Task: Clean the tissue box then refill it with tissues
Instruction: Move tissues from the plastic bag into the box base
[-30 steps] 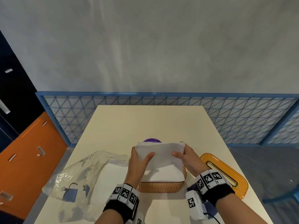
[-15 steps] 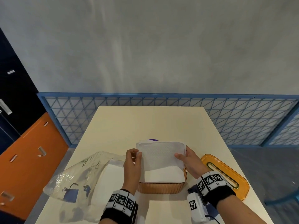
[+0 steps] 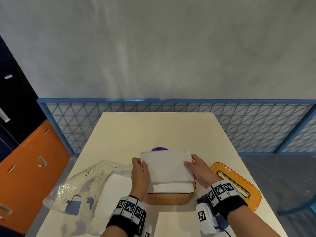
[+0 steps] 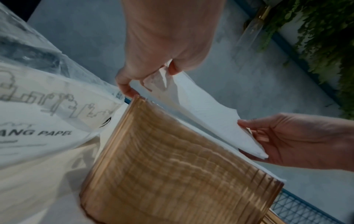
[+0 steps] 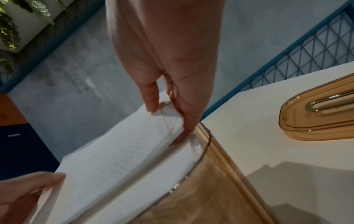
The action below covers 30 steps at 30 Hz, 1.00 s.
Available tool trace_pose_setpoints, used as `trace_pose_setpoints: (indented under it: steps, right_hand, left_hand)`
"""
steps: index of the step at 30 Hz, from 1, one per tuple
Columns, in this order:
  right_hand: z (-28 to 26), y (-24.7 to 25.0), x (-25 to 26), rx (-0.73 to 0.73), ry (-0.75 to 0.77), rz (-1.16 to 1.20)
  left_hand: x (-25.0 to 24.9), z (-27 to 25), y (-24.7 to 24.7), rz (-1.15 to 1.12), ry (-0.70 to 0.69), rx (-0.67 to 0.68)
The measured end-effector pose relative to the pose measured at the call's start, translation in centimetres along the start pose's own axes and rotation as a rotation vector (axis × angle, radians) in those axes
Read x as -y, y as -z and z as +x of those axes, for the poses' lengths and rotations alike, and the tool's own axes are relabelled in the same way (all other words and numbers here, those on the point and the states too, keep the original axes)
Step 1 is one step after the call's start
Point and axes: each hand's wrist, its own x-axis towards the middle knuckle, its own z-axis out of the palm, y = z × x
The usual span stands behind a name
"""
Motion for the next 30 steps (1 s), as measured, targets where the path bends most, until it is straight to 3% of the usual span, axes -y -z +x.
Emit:
trace_pose_setpoints:
  steps: [15, 23, 30]
  right_hand:
    - [0.5, -0.3, -0.2, -0.051, -0.086, -0.154]
    - [0.6, 0.1, -0.5, -0.151, -0.087, -0.257]
    - [1.0, -0.6, 0.0, -0.161, -0.203, -0.127]
  left_hand:
    - [0.1, -0.3, -0.5, 0.284, 0.116, 0.087]
    - [0.3, -0.5, -0.7, 0.158, 0.149, 0.011]
    - [0.5, -1.4, -0.7, -0.06, 0.027, -0.034]
